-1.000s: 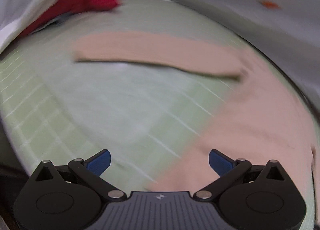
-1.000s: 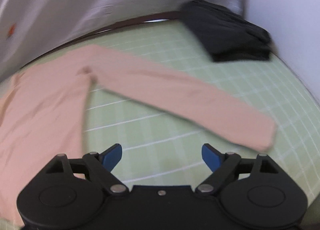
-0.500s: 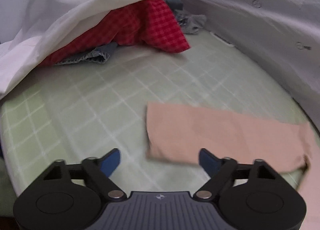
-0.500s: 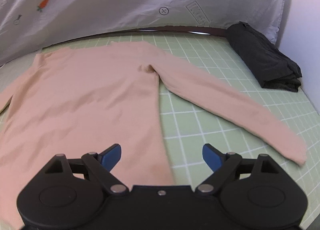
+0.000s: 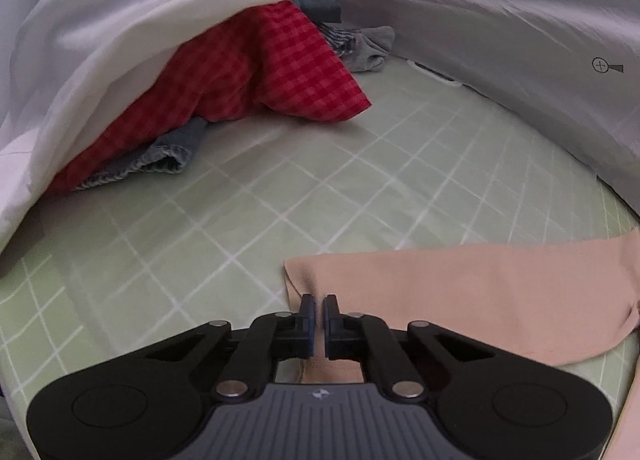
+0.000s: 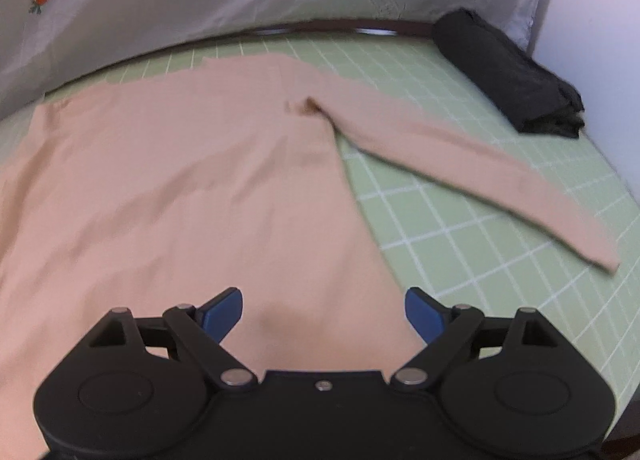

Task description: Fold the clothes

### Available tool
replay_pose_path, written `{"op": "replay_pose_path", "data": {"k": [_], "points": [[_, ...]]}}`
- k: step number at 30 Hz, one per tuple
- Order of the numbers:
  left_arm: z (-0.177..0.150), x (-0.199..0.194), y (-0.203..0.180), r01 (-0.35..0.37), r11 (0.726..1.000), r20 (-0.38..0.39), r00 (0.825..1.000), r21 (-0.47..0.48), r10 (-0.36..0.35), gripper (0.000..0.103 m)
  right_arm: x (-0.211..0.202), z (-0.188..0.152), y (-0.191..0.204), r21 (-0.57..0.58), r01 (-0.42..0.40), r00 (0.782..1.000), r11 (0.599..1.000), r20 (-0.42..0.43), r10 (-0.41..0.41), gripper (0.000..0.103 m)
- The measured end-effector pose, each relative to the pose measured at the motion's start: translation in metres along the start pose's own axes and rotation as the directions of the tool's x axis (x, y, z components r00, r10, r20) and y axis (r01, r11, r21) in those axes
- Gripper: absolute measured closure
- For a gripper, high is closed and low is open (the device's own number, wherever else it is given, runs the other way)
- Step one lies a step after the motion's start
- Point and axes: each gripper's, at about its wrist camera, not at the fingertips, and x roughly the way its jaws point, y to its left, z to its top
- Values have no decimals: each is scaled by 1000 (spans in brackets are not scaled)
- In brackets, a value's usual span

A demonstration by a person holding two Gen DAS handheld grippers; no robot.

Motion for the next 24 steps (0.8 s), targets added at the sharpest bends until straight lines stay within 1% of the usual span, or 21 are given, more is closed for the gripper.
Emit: {"op": "replay_pose_path", "data": {"k": [3,5,7,9,11,13,16,17,19,21,24], "points": [[-1,-7,14,9,1000,5,1000,-12,-9,99,6,-5,4,-22,16,1000,1000,-25,-16,14],[-2,-16,20,10,1000,16,1000,-10,-10,99,8,-7,3,-14,17,999,1000,-29,-18,14],[-4,-20,24,-2,1000,27,1000,-2,2,99,9,-8,1,-3,12,999,1000,-31,-12,13],[-7,-21,28,-17,1000,30,999,-4,17,99,10,-9,-2,12,7,999,1000,-33,-7,11],[-9,-15,34,-8,998,-3,1000,-57,8,99,12,-10,-6,40,-3,999,999,-38,4,9],[-10,-15,35,1,997,-8,1000,-72,-2,99,13,-10,-10,55,-13,999,998,-39,16,9],[-12,-22,26,3,999,12,1000,-44,-3,99,12,-11,-10,51,-9,999,999,-34,11,9],[-11,-26,21,16,999,19,1000,-37,-16,99,10,-12,-10,45,7,1000,999,-26,-6,9],[-9,-32,11,43,999,33,999,-23,-42,99,6,-13,-9,23,65,998,998,1,-65,9],[-7,-42,-7,83,997,45,996,2,-83,99,1,-13,-10,11,94,995,995,27,-95,9],[-6,-56,-38,151,988,57,986,42,-154,99,-4,-11,-19,28,97,994,995,50,-98,9]]}}
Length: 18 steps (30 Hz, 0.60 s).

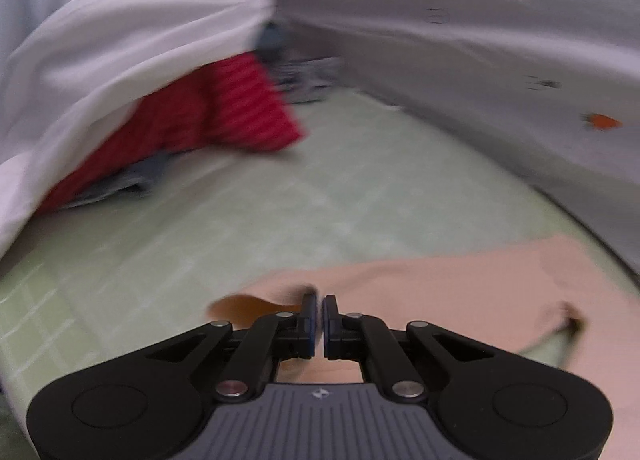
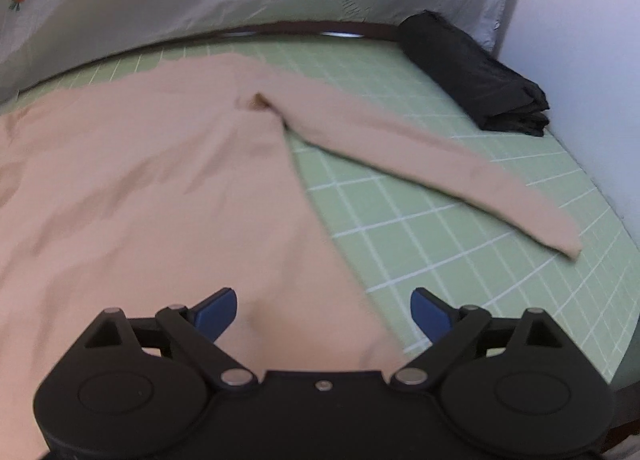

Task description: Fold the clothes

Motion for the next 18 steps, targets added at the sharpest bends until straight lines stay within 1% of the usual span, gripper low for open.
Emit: {"op": "replay_pose_path", "data": {"k": [2,4,5,7,9,11,12,13,14,15,16,17,18], "points": [[-1,-4,-26,53,998,4,999,37,-53,99,-1,1,-6,10,2,1000,1000,6,-2,9],[-3,-8,-58,124,989,-1,992,81,-124,99,1,0,-15,23,1,1000,1000,5,-1,9],[-5,-11,-74,160,982,-5,987,103,-160,99,2,0,-19,30,0,1000,1000,4,0,9],[-11,-18,-110,252,957,-35,968,145,-249,99,5,-1,-28,52,-1,1000,999,-2,1,9],[-23,-25,-140,359,915,-88,933,182,-348,99,5,-2,-37,68,-2,1000,998,-1,3,9],[-37,-33,-167,456,864,-144,889,214,-434,92,5,-2,-45,82,-5,1000,997,1,4,9],[-44,-37,-180,500,835,-173,865,229,-470,86,5,-3,-49,89,-6,1000,996,3,5,9],[-49,-39,-187,518,820,-192,855,244,-482,72,5,-2,-52,95,-14,1000,995,7,14,9],[-54,-41,-195,524,808,-208,851,270,-483,57,5,-1,-55,101,-27,1000,995,13,26,9],[-56,-41,-198,512,808,-213,858,292,-467,50,4,0,-57,106,-42,999,994,21,41,8],[-57,-40,-200,483,818,-209,875,312,-437,40,3,1,-59,110,-65,998,992,32,62,7],[-57,-38,-199,448,836,-201,893,316,-403,36,2,3,-60,113,-89,995,990,44,84,3],[-54,-35,-195,417,856,-197,907,305,-371,35,1,5,-58,111,-118,992,987,53,112,1]]}}
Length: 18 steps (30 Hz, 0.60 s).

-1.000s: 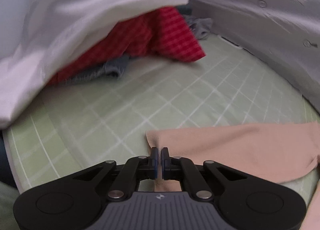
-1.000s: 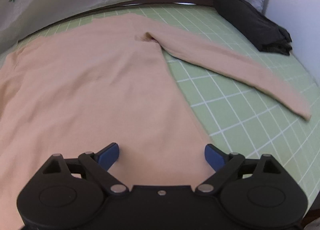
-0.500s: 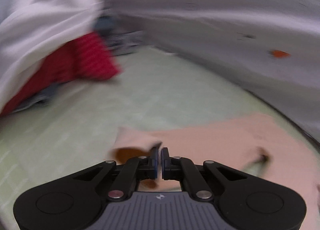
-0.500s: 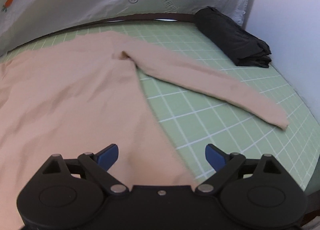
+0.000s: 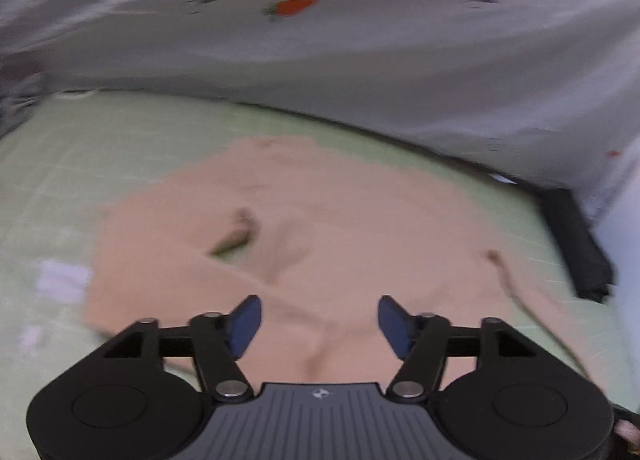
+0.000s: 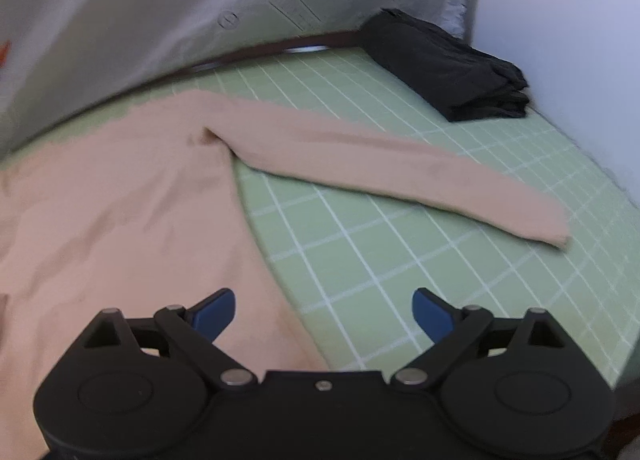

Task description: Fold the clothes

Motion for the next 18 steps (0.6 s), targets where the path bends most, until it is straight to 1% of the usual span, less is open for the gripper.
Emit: {"op": "replay_pose_path", "data": {"k": [2,4,6,8,9,10,12,15,16,18], "points": [[1,2,17,-61,996,-28,998,-63,59,30,-1,6,6,-3,-65,998,998,10,65,0],[-1,4,34,-119,986,-58,992,-118,113,29,-2,13,14,-12,-130,991,991,13,130,0],[-3,9,53,-191,971,-108,978,-146,176,29,1,19,32,-29,-203,979,979,-9,203,0],[-5,13,72,-251,954,-157,962,-167,225,29,5,24,54,-46,-285,958,958,-45,283,0],[-6,15,82,-274,946,-180,953,-175,243,29,8,26,66,-59,-312,949,948,-66,308,0],[-8,16,91,-286,940,-196,948,-186,249,29,10,28,80,-75,-333,941,940,-90,326,0],[-12,14,103,-293,934,-213,945,-202,250,29,12,28,109,-142,-367,928,919,-118,352,1],[-15,13,117,-318,926,-227,935,-204,271,29,10,24,153,-252,-412,911,876,-138,389,4],[-15,14,120,-324,924,-231,933,-202,277,29,9,22,165,-273,-423,906,864,-144,398,4],[-20,13,128,-333,921,-240,929,-204,283,29,7,20,186,-290,-442,897,849,-152,415,11]]}}
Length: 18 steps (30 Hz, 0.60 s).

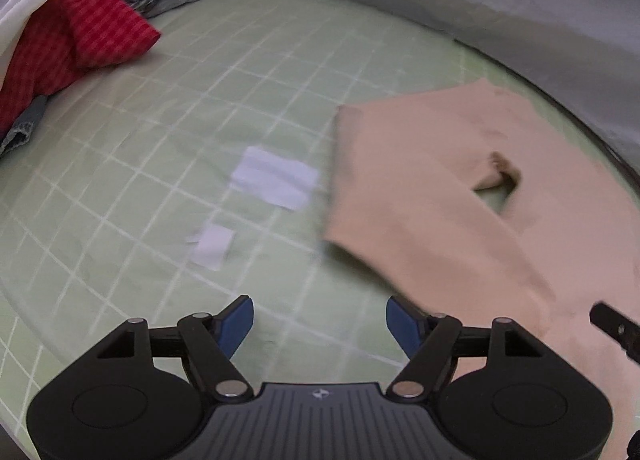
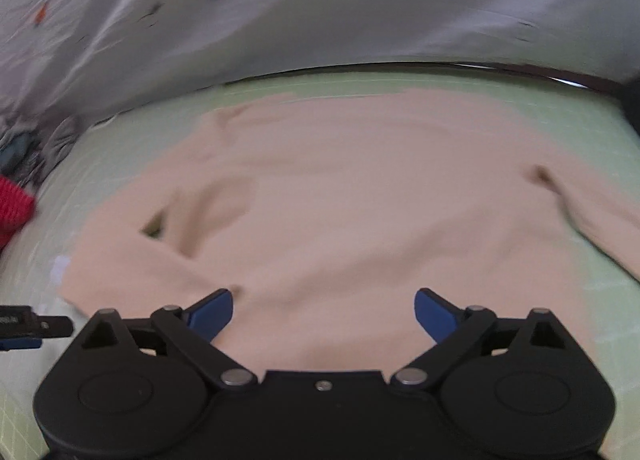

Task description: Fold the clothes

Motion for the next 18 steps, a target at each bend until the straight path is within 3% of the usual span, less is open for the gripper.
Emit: {"op": "replay_pose_path", "data": {"k": [3,14,18], "points": [[2,5,5,-2,1000,-14,1000,-1,2,29,9,2,17,-12,-49,999,999,-17,49,19],[3,11,2,16,998,-21,1000,60,-15,20,32,-12,51,-84,-27,997,996,-80,20,48],[2,11,3,25,997,-19,1000,70,-24,19,32,-14,53,-105,-38,996,994,-84,29,73]]}}
